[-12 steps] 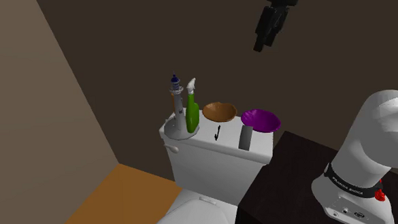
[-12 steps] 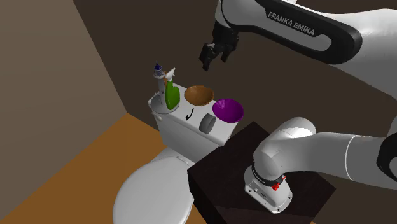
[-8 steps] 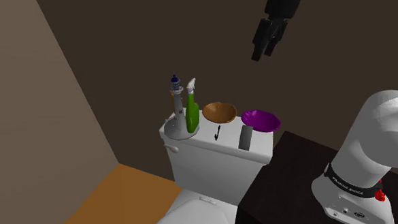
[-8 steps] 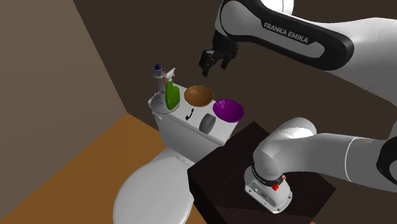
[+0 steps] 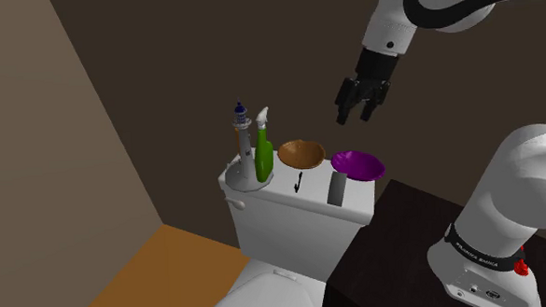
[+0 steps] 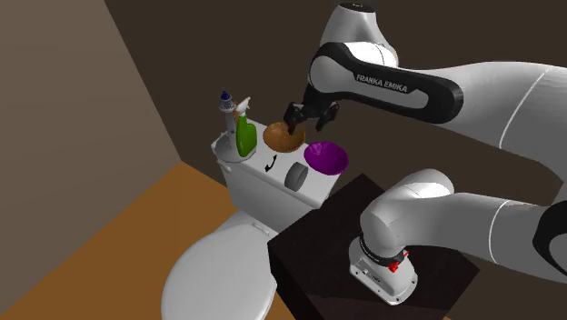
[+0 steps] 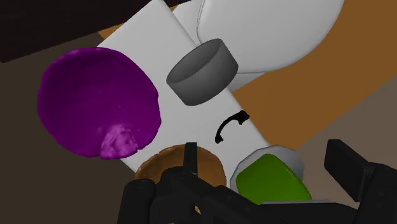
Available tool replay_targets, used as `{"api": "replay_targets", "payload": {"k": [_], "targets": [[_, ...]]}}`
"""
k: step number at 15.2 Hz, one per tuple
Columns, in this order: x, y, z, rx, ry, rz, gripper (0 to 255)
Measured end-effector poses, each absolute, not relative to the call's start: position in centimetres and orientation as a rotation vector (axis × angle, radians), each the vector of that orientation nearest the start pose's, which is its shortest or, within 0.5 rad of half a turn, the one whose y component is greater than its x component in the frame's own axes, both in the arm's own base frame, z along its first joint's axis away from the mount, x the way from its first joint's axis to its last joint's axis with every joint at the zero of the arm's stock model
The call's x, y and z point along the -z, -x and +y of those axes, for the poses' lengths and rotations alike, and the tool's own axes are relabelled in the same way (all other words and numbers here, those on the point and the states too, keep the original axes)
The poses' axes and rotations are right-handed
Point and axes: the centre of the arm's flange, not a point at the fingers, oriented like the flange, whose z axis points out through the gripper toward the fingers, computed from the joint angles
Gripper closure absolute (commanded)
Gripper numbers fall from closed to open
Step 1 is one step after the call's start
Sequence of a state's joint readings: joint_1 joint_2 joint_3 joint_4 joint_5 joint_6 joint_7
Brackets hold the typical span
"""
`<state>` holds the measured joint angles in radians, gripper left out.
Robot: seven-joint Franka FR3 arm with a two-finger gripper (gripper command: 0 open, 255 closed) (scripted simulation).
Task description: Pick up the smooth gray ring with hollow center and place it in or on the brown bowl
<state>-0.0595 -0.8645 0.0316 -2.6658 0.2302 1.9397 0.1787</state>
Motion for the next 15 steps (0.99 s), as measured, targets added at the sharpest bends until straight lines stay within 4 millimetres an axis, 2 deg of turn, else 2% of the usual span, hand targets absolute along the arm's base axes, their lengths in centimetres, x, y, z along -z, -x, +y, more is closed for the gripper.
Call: {"api": "replay_targets", "payload": {"k": [11, 15], "targets": [[-35.7, -29.3, 1.7, 0.061, 2.647, 0.926, 0], [-32.9, -29.6, 2.2, 0.049, 2.612, 0.983, 0]]}}
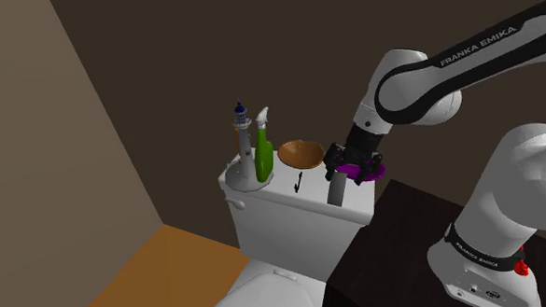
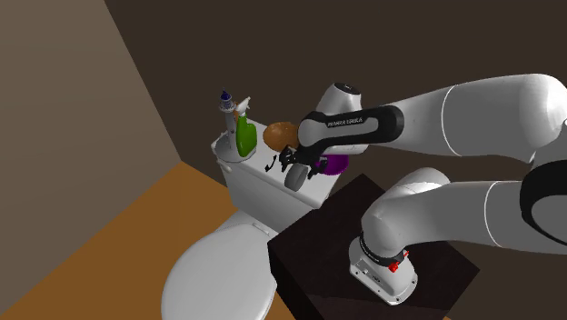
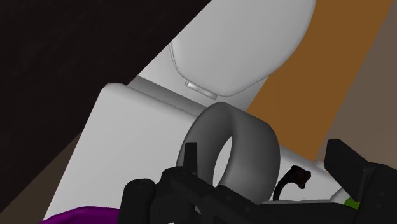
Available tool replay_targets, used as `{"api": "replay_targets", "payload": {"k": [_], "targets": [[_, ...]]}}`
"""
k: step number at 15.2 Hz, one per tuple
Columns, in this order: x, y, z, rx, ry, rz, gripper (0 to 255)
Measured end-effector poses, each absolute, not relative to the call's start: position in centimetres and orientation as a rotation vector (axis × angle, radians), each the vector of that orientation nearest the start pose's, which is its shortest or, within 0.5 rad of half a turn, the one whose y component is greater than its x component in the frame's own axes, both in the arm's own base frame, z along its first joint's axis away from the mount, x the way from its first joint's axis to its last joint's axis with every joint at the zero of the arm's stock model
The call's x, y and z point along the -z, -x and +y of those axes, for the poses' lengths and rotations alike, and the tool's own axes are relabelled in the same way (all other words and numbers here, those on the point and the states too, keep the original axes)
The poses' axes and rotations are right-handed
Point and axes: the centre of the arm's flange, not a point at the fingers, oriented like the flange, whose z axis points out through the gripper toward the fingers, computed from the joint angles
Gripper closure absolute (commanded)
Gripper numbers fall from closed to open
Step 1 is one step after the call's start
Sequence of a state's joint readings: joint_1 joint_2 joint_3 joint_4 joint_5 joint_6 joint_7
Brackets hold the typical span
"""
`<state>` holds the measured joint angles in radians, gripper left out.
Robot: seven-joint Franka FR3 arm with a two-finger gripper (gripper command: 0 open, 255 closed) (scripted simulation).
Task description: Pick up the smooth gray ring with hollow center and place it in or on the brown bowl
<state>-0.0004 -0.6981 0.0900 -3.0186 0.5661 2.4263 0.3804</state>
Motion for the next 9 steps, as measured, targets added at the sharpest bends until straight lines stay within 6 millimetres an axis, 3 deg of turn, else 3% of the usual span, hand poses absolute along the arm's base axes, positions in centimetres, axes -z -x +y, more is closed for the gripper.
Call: {"api": "replay_targets", "payload": {"k": [5, 9], "targets": [[-30.4, -29.9, 2.9, 0.048, 2.61, 0.987, 0], [-30.2, -30.0, 3.0, 0.05, 2.609, 0.988, 0]]}}
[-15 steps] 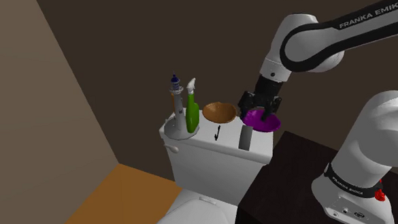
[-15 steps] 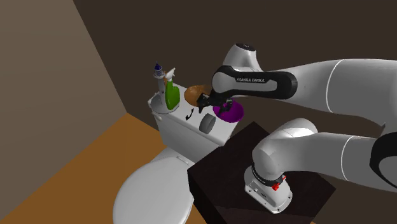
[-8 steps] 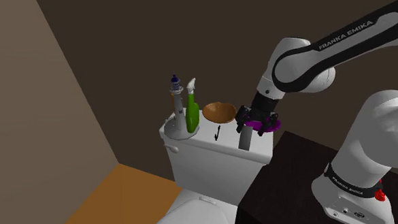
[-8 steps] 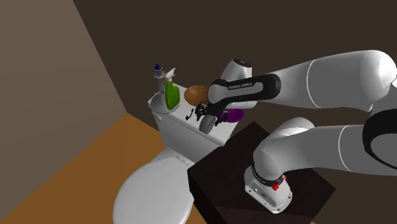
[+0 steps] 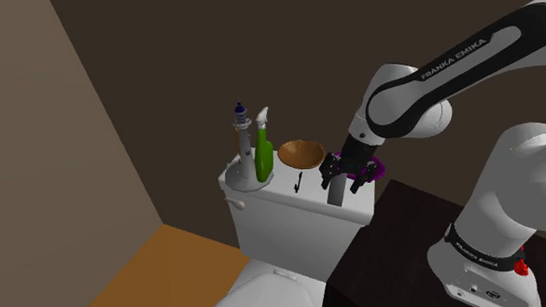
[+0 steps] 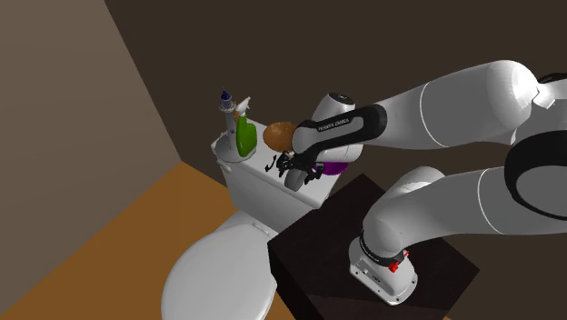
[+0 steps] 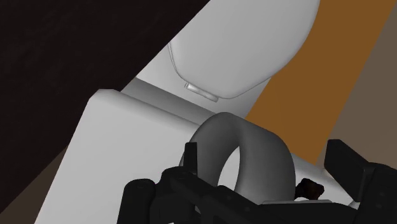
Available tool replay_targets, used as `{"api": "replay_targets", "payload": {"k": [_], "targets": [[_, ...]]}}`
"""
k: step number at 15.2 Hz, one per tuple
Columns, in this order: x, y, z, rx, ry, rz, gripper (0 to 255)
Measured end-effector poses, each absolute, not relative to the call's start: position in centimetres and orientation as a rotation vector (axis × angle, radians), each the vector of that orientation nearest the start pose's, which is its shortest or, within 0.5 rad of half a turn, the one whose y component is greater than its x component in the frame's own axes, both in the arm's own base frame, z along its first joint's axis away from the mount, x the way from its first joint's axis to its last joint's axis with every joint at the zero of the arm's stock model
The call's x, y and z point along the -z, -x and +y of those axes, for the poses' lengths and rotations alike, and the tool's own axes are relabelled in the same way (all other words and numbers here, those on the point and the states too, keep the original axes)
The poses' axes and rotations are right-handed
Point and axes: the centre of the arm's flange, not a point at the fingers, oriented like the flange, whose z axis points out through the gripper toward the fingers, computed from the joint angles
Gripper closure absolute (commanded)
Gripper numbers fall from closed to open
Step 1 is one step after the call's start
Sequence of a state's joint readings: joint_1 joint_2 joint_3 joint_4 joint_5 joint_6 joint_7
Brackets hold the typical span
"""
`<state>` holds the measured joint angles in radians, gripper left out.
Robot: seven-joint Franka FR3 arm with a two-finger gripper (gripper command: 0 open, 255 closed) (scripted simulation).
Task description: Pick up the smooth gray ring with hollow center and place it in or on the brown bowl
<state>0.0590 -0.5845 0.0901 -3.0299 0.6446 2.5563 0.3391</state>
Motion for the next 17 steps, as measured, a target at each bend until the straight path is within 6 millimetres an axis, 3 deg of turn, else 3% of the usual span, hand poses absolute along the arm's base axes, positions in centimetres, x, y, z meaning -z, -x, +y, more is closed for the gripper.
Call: {"api": "replay_targets", "payload": {"k": [2, 3, 13, 17], "targets": [[-30.2, -30.0, 3.0, 0.05, 2.609, 0.988, 0], [-30.2, -30.0, 3.0, 0.05, 2.609, 0.988, 255], [-30.2, -30.0, 3.0, 0.052, 2.609, 0.987, 255], [-31.6, -30.0, 3.1, 0.051, 2.609, 0.988, 255]]}}
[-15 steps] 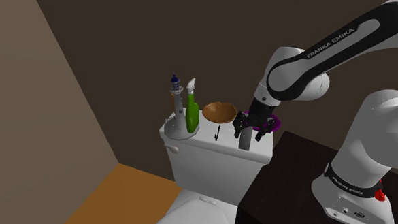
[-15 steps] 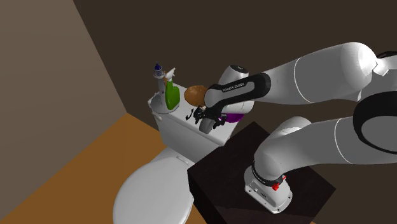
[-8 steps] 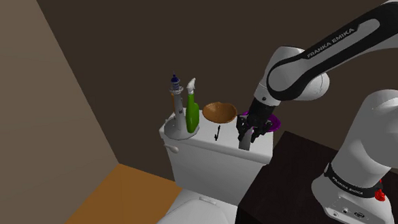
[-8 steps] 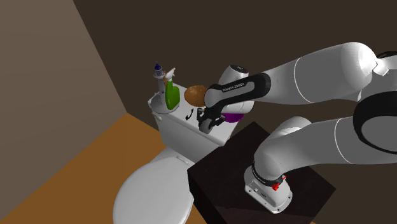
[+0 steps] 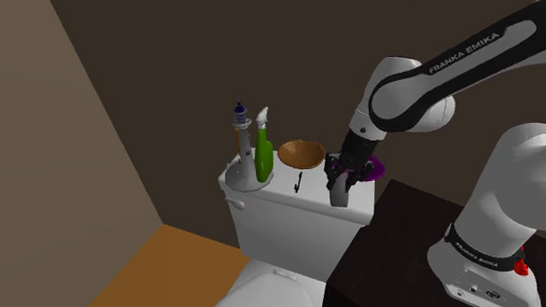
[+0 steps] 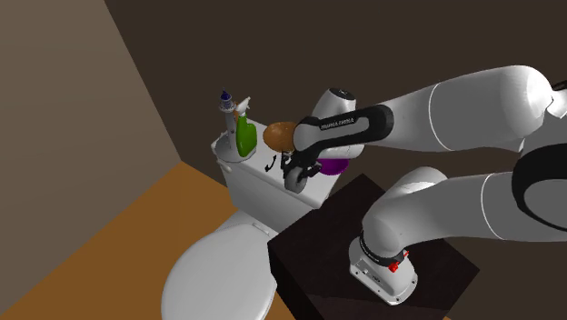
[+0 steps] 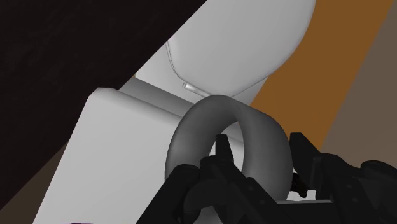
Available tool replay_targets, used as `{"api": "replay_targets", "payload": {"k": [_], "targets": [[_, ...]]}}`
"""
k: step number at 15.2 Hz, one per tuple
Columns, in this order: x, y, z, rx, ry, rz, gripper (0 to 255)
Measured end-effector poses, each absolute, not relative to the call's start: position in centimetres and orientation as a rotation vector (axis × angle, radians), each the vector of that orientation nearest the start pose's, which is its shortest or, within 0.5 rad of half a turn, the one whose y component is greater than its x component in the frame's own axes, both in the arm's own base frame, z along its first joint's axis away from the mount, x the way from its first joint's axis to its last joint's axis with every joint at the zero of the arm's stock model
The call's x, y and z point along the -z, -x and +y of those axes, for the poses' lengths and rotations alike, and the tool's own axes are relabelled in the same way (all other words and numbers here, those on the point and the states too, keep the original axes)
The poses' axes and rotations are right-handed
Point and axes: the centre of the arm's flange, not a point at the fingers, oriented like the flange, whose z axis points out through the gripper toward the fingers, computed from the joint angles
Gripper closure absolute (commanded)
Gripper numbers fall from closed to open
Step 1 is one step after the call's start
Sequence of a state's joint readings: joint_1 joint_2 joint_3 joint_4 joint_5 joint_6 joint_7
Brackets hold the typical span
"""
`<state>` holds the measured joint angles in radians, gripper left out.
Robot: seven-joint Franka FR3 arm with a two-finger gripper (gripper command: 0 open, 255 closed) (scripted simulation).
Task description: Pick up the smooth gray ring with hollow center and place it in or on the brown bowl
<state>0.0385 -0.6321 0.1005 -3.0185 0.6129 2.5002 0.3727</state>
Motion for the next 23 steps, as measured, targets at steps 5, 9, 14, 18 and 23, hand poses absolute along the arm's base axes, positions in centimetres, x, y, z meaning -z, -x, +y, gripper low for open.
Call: {"api": "replay_targets", "payload": {"k": [5, 9, 14, 18, 23], "targets": [[-34.4, -30.0, 3.0, 0.051, 2.609, 0.988, 255], [-36.5, -30.1, 2.9, 0.051, 2.609, 0.988, 255], [-39.1, -29.9, 3.0, 0.05, 2.609, 0.988, 255], [-41.2, -29.9, 2.9, 0.051, 2.609, 0.988, 255], [-42.8, -32.2, 2.0, 0.05, 2.609, 0.988, 255]]}}
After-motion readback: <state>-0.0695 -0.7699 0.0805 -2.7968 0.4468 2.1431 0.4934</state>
